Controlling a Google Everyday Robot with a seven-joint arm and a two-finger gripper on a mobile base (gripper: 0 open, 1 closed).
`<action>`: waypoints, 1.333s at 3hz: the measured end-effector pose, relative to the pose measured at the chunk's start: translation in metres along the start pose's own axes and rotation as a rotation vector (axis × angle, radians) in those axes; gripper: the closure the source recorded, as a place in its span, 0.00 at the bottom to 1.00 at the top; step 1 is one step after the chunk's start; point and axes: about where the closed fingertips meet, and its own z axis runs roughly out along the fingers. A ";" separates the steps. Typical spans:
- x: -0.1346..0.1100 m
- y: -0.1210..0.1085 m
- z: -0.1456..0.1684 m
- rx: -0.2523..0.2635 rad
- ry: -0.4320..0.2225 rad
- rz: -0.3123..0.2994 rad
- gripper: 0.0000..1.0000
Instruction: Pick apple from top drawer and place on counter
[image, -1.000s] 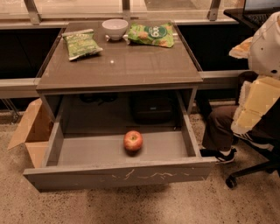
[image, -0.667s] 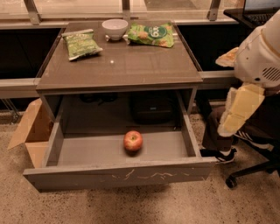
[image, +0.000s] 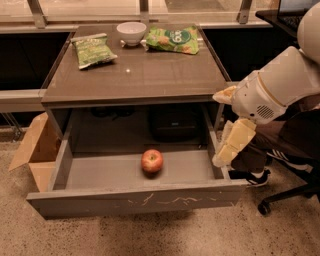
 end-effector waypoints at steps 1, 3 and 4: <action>0.001 0.000 0.006 -0.006 -0.005 -0.004 0.00; 0.008 -0.008 0.105 -0.112 -0.119 -0.074 0.00; 0.009 -0.012 0.133 -0.143 -0.158 -0.090 0.00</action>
Offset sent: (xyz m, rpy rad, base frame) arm 0.0212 0.0347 -0.0833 0.0858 0.0330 0.1002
